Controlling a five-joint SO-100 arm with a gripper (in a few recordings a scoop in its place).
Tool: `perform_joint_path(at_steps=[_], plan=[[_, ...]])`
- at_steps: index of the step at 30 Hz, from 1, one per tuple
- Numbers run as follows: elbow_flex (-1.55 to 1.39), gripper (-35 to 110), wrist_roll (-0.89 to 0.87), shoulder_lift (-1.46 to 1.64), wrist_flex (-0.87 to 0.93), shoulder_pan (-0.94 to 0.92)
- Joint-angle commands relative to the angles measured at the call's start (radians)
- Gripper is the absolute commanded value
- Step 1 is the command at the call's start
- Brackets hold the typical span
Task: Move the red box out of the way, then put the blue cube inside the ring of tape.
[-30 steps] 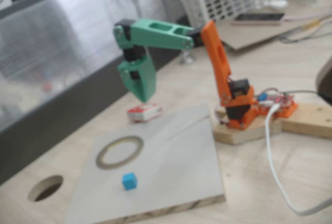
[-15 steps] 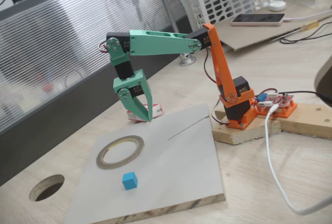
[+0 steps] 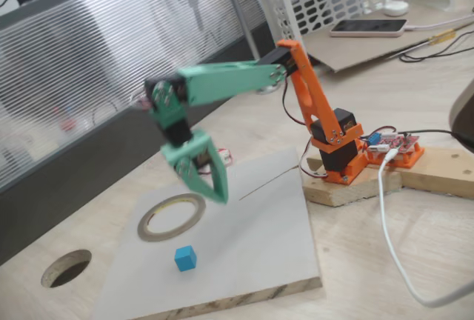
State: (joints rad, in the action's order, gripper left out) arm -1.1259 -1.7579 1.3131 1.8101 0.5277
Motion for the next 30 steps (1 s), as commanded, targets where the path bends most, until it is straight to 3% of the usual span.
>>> perform_joint_path(at_steps=[1, 6, 30], plan=[[0.017, 1, -0.008, -0.029, -0.183, 0.012], [0.006, 1, -0.008, -0.032, -0.268, 0.008], [0.015, 1, 0.000, -0.183, -0.270, 0.006]])
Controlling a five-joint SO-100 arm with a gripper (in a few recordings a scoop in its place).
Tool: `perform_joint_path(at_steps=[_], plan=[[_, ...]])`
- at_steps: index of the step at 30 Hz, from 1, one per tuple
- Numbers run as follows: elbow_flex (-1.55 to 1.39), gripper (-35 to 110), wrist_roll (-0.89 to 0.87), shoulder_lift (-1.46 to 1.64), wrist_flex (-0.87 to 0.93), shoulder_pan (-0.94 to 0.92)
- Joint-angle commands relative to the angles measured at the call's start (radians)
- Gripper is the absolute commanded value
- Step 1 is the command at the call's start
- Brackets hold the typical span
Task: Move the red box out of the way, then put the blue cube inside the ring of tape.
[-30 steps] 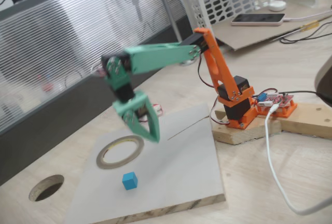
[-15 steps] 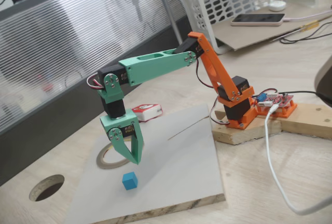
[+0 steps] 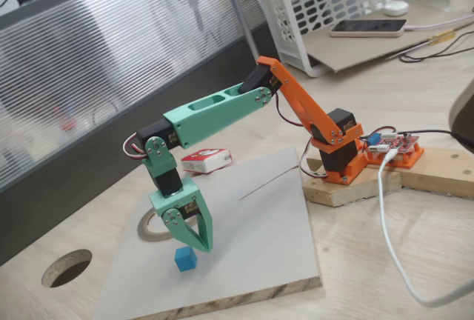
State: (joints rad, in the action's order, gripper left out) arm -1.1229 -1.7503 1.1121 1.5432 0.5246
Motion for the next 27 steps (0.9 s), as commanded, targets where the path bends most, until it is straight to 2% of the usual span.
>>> perform_joint_path(at_steps=[1, 16, 23, 27], plan=[[0.012, 1, -0.008, 0.021, -0.003, 0.009], [0.015, 1, -0.009, 0.020, -0.006, 0.000], [0.017, 1, -0.012, 0.029, -0.008, -0.160], [0.017, 1, -0.012, 0.029, -0.009, -0.192]])
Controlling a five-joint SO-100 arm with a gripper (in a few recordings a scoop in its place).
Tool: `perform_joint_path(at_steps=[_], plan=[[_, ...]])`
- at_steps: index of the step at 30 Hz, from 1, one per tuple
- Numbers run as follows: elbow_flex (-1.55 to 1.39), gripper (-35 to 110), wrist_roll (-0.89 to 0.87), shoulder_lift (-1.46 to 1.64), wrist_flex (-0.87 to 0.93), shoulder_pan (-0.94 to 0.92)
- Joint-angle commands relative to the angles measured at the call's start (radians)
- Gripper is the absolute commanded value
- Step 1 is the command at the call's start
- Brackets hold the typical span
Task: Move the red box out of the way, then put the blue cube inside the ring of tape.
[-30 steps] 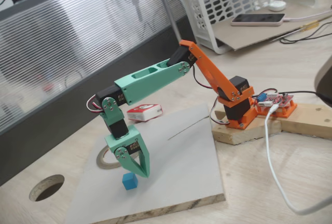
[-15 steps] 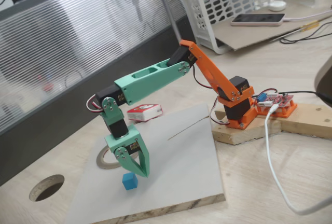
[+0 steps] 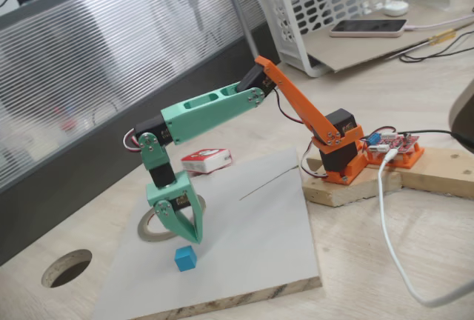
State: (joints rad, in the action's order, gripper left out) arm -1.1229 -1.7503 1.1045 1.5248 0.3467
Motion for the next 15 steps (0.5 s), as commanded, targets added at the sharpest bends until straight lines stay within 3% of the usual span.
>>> perform_joint_path(at_steps=[1, 15], plan=[[0.018, 1, -0.012, 0.037, 0.009, -0.014], [0.150, 1, -0.015, 0.023, -0.075, -0.005]])
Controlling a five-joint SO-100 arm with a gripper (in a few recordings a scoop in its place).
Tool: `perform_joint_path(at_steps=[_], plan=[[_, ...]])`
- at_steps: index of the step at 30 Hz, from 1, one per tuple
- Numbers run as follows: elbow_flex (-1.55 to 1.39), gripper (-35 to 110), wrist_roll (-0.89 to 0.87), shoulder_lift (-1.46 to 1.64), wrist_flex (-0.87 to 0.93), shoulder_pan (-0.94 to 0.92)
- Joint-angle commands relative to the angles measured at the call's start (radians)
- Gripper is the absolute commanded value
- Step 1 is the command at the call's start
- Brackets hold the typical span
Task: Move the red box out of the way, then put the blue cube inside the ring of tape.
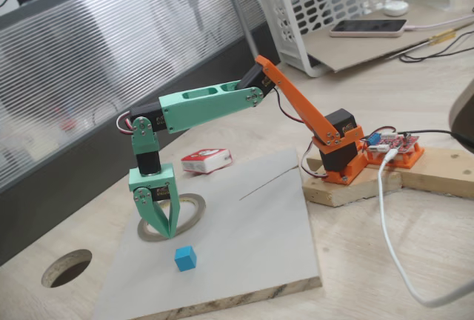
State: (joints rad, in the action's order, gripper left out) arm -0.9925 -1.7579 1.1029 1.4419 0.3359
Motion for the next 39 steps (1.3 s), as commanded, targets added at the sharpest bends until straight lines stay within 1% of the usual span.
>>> perform_joint_path(at_steps=[1, 10, 12, 16, 18, 23, 26, 39], plan=[[0.012, 1, -0.008, 0.025, 0.008, 0.006], [0.006, 1, -0.008, 0.025, 0.020, 0.008], [0.006, 1, -0.008, 0.028, 0.078, 0.009], [0.009, 1, -0.008, 0.034, 0.261, 0.011], [0.020, 3, -0.008, 0.035, 0.304, 0.009], [0.021, 15, -0.008, 0.038, 0.302, 0.009], [0.021, 20, -0.008, 0.037, 0.302, 0.011], [0.021, 23, -0.008, 0.029, 0.304, 0.012]])
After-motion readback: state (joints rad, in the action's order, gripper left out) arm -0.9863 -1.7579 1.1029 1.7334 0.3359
